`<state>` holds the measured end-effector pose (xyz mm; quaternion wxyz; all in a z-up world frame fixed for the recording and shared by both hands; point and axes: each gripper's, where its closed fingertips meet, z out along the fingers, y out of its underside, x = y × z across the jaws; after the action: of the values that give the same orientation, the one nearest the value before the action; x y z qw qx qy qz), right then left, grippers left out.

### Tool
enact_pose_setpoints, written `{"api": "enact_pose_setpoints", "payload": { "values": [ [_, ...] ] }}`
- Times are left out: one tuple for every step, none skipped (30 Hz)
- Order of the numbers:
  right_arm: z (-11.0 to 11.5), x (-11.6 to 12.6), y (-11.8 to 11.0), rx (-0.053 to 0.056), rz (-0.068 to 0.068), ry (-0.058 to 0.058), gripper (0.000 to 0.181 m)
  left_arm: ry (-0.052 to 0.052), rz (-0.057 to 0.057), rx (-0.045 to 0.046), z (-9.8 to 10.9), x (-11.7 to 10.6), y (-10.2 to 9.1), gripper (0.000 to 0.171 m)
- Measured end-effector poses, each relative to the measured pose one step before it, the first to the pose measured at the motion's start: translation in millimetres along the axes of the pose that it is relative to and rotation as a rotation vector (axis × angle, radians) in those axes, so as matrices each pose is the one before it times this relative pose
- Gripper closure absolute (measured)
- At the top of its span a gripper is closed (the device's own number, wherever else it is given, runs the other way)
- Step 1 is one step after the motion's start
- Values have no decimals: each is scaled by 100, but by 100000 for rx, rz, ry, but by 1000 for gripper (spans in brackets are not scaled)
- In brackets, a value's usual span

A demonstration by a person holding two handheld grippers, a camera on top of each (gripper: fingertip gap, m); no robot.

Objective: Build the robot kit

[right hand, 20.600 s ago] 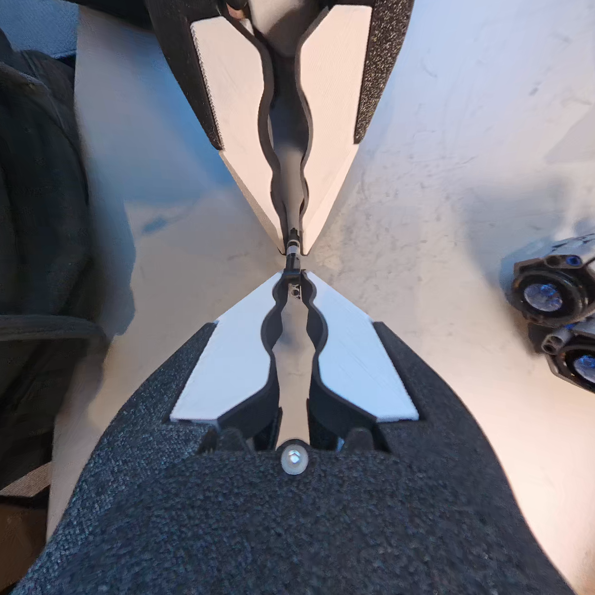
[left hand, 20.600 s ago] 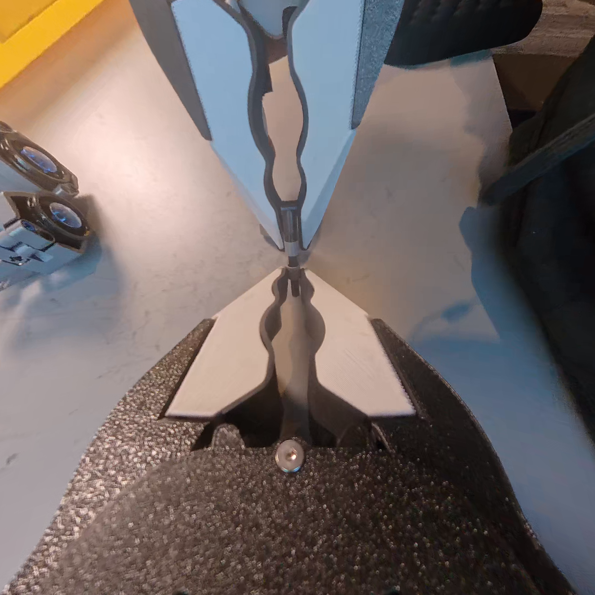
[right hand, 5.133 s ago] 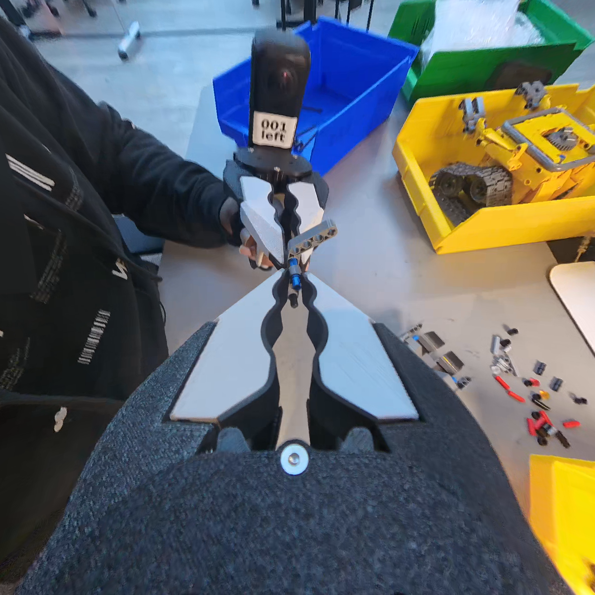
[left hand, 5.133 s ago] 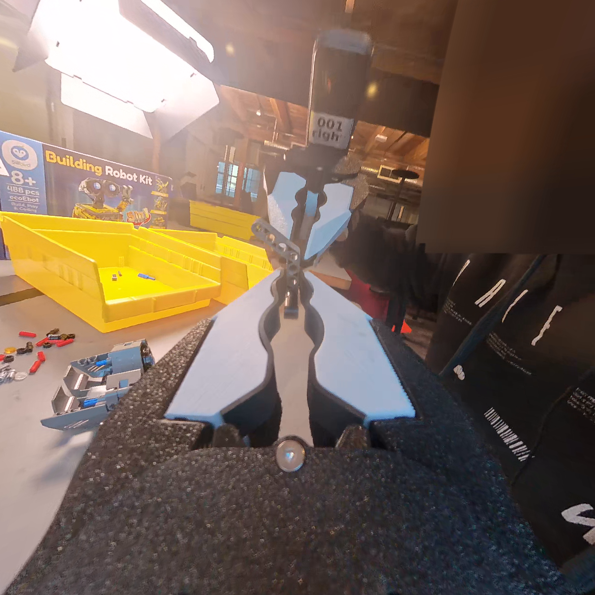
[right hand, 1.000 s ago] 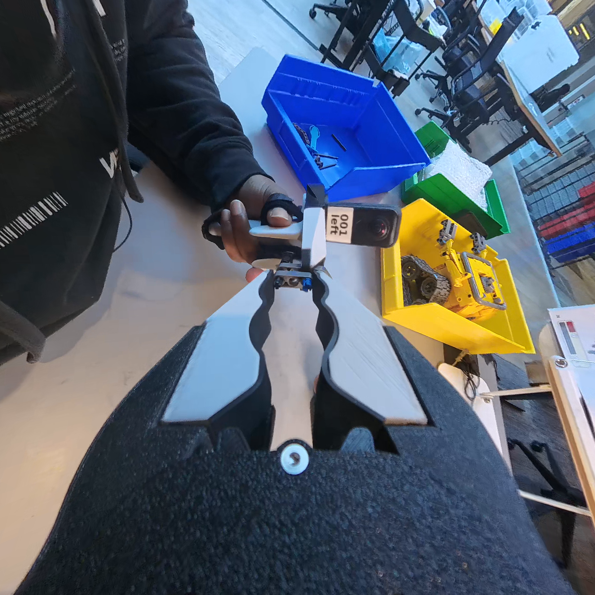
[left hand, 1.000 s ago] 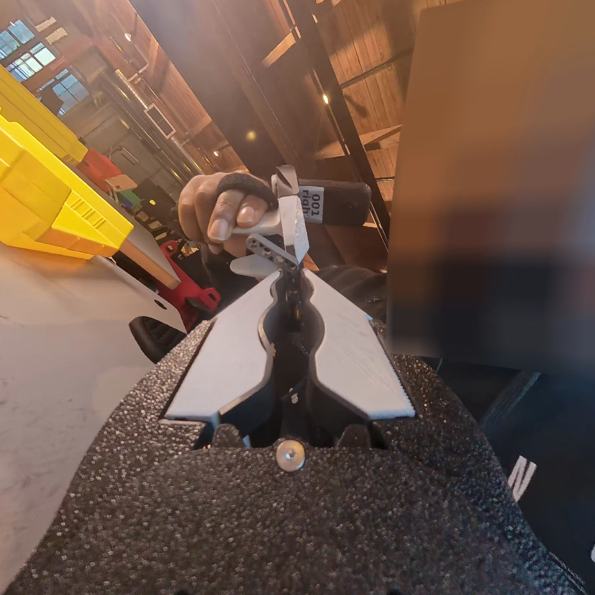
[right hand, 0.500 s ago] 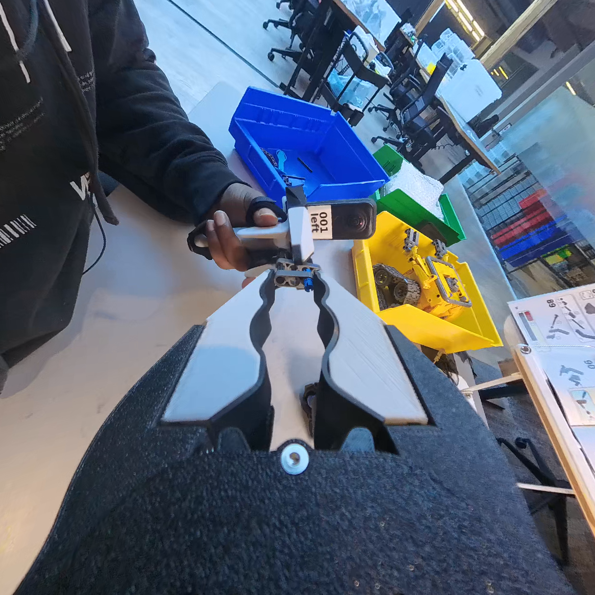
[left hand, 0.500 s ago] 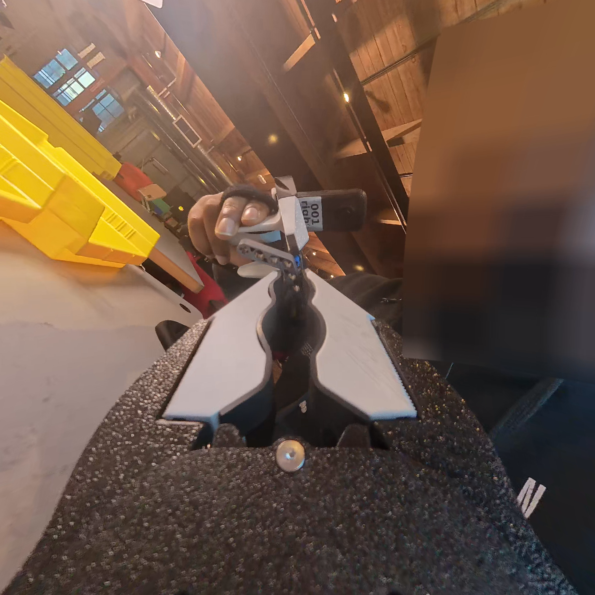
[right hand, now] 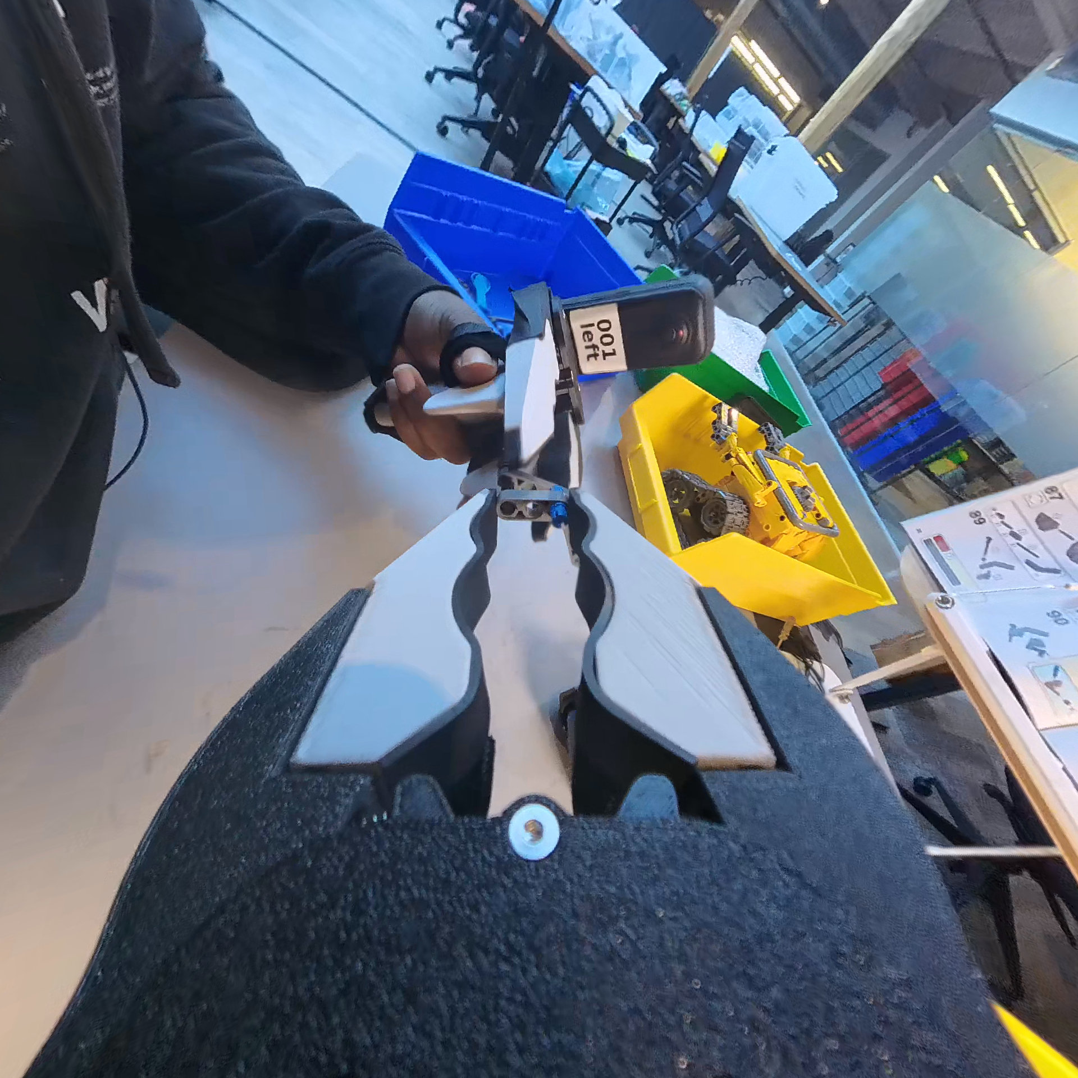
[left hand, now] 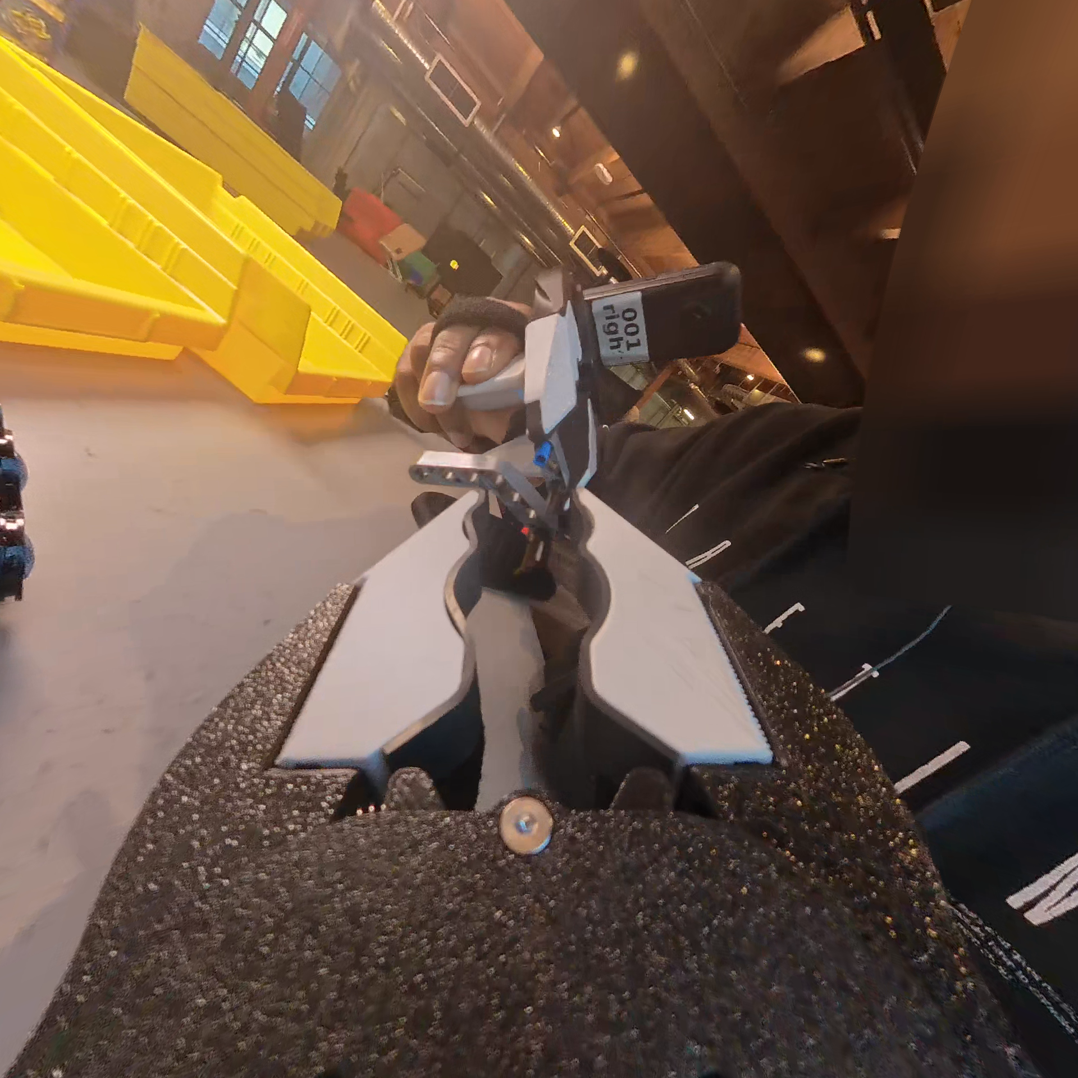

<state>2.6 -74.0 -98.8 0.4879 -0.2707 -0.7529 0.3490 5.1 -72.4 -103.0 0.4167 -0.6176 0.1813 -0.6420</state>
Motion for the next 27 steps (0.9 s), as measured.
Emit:
{"api": "enact_pose_setpoints", "payload": {
  "values": [
    [-93, 57, 236, 400, 624, 1284, 159, 123, 403, -53, -122, 97, -155, 146],
    [-67, -24, 293, 110, 522, 1084, 159, -549, 879, -4, -101, -11, -128, 146],
    [-64, -17, 191, 827, 764, 1413, 159, -77, 720, 177, -89, 27, -106, 148],
    [-71, -39, 98, 1474, 1120, 1308, 159, 458, 93, 369, -49, 68, -86, 151],
    [-41, -78, 111, 1235, 1358, 895, 159, 344, -178, 599, -21, 11, -100, 154],
    [-15, -41, 141, 807, 711, 1238, 159, 49, -214, 609, -43, -63, -84, 159],
    [-19, -86, 37, 1202, 124, 958, 159, -251, -518, 183, -19, -142, -7, 161],
    [5, -141, 20, 905, 459, 429, 159, -119, -869, -317, 15, -133, 90, 161],
    [2, -45, -41, 927, 22, 877, 159, 173, -994, -803, 68, -115, 191, 161],
    [18, -50, -66, 862, -414, 679, 159, 477, -817, -1199, 133, -61, 273, 162],
    [54, -87, 10, 237, -254, 179, 159, 854, -627, -1607, 187, 13, 350, 162],
    [80, -113, 28, 203, -718, -50, 159, 1051, -743, -1680, 213, 40, 357, 162],
    [121, -199, 102, -254, -1394, -470, 159, 286, -596, -1215, 221, -95, 309, 162],
    [179, -212, 272, -1228, -2516, -120, 159, -936, -413, -978, 184, -296, 287, 162],
    [200, -222, 448, -2192, -4445, 539, 159, -1496, -920, -547, 70, -418, 217, 162],
    [98, -96, 364, -1479, -5614, 1875, 159, -969, -1622, 620, -102, -384, 6, 161],
    [126, -291, 360, -1323, -4582, 914, 159, -170, -2445, 858, -112, -299, -49, 162],
    [107, -226, 220, -505, -3317, 1562, 159, 85, -2455, 580, -46, -298, 16, 162],
    [85, -402, 244, -637, -3676, 290, 159, 834, -2765, 1281, -36, -221, -65, 162],
    [79, -224, 266, -1196, -3215, 1071, 159, 971, -3214, 825, 0, -217, 24, 162],
    [-14, -135, 83, -146, -2070, 446, 159, 1273, -2999, 336, 15, -175, 92, 162],
    [-31, -91, 121, -396, 155, -669, 159, 1356, -3062, 641, 17, -136, 32, 162],
    [-42, -37, 144, -287, 1475, -1116, 159, 1386, -2854, 810, 43, -120, -12, 162],
    [-42, -53, 213, -711, 905, -1471, 159, 1839, -2668, 604, 51, -28, 5, 162],
    [-18, -77, 253, -1205, -585, -1020, 159, 1566, -2389, 708, 46, -22, -33, 161],
    [-41, -125, 75, -463, -949, -1033, 158, 705, -1522, 174, 30, -97, 43, 162],
    [-3, -132, 57, -435, 23, -1258, 158, 424, -1086, 41, -8, -90, 33, 162]
  ]
}}
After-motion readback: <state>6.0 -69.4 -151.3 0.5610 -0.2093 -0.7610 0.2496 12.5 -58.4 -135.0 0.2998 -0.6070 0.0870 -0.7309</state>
